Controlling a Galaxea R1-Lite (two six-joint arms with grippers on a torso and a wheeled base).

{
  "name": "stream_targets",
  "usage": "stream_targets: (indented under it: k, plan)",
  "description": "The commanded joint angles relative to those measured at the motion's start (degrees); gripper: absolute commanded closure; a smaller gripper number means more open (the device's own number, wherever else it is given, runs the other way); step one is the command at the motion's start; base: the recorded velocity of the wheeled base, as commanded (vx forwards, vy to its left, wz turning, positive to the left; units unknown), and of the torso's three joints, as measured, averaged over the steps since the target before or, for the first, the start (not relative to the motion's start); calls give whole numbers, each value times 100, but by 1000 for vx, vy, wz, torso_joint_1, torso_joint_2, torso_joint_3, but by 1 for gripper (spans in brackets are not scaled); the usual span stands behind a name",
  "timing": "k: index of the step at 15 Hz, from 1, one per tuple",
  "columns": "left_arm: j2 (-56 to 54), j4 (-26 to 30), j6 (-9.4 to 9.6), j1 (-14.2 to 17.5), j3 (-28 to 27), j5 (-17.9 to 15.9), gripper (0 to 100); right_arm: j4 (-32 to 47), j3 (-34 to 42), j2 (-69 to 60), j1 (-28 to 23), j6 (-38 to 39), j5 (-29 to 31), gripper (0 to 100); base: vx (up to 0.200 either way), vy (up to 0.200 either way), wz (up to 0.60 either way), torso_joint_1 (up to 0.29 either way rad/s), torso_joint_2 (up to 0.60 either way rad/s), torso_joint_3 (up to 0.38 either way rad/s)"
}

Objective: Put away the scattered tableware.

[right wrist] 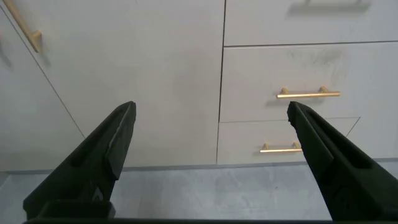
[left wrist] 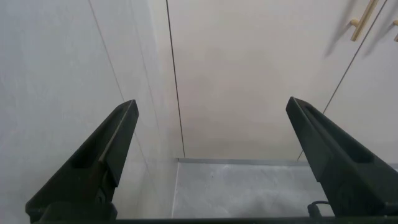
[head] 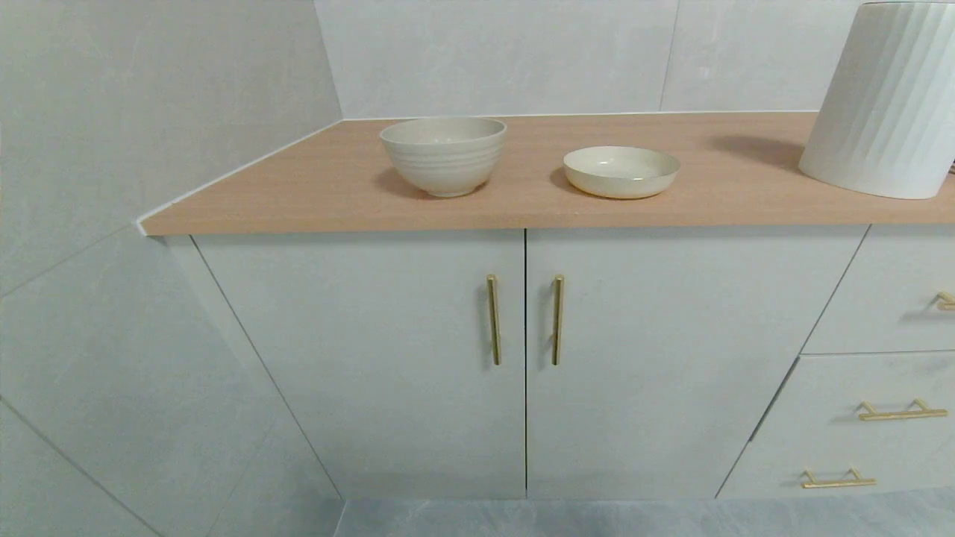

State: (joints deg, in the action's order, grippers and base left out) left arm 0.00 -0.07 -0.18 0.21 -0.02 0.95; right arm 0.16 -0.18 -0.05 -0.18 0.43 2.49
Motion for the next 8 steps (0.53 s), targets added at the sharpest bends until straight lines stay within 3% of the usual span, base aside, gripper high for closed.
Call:
stream_targets:
  k: [1,3,4,7,8]
  plan:
    - [0,-1,1,-3,2,2,0,-7,1,5,1,-8,6,0,0,0,0,0,0,0]
    - [0,-1,-8,6,2,2,0,-69,-351,40,9,1,-82,0,0,0,0,0,0,0]
    - [0,-1,-8,-3,2,2,0,63,-1124,374,133,168,-363,0,0,0,0,0,0,0]
    - [0,-1,1,-3,2,2,0,371,-1924,2176,510,195,-1215,0,0,0,0,0,0,0]
    - [0,-1,1,6,2,2,0,257,-2407,3679,677,212,-1848,0,0,0,0,0,0,0]
